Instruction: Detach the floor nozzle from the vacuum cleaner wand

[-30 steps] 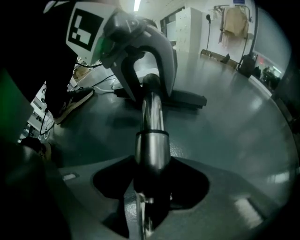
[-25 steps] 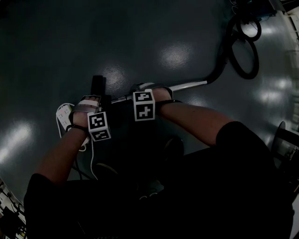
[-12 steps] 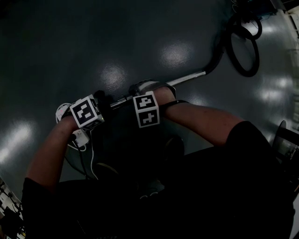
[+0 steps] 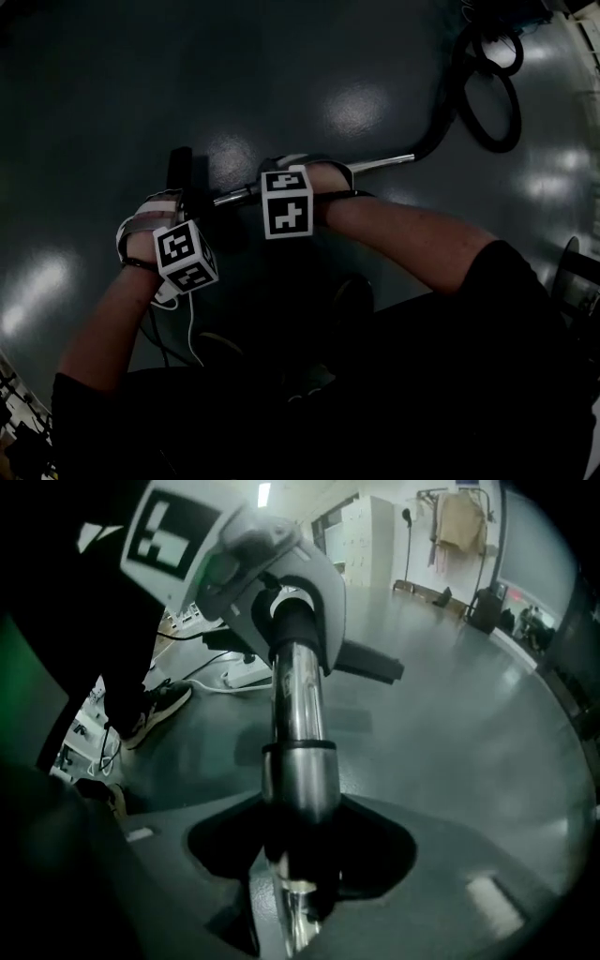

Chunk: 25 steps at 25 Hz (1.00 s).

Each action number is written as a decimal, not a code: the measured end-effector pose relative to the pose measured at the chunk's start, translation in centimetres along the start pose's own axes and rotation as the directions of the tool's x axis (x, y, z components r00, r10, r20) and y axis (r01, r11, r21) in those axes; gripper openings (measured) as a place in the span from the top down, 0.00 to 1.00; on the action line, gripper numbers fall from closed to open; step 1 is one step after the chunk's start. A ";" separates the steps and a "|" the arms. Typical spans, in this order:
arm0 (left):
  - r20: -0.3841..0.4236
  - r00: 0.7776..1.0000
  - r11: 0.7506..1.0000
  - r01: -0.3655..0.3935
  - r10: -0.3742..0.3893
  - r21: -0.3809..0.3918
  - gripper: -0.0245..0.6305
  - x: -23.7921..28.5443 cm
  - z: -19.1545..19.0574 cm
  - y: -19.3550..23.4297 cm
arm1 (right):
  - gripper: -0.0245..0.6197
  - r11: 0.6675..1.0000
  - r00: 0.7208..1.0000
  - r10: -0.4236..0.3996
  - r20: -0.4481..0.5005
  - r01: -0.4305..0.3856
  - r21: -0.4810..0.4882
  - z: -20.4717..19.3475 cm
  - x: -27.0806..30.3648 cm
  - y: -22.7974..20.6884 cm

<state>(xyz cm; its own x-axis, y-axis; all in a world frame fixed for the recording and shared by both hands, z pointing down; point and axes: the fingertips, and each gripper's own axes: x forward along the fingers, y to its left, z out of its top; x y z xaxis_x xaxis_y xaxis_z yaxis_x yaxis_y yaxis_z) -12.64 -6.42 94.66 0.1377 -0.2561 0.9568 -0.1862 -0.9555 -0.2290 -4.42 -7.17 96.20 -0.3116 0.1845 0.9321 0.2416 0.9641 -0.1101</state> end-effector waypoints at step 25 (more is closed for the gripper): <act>0.232 0.843 0.767 0.538 -0.486 -0.349 0.76 -1.4 1.3 -3.9 | 0.65 0.994 0.996 -0.066 -0.063 0.060 -0.096 -1.5 0.7 0.7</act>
<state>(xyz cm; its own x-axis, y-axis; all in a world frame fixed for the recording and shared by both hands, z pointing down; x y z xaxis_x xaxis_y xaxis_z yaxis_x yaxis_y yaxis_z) -10.79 -2.49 94.03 0.4322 0.2144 0.8759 -0.4078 -0.8199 0.4019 -3.05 -6.70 97.29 -0.2683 0.1081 0.9573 0.3095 0.9507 -0.0206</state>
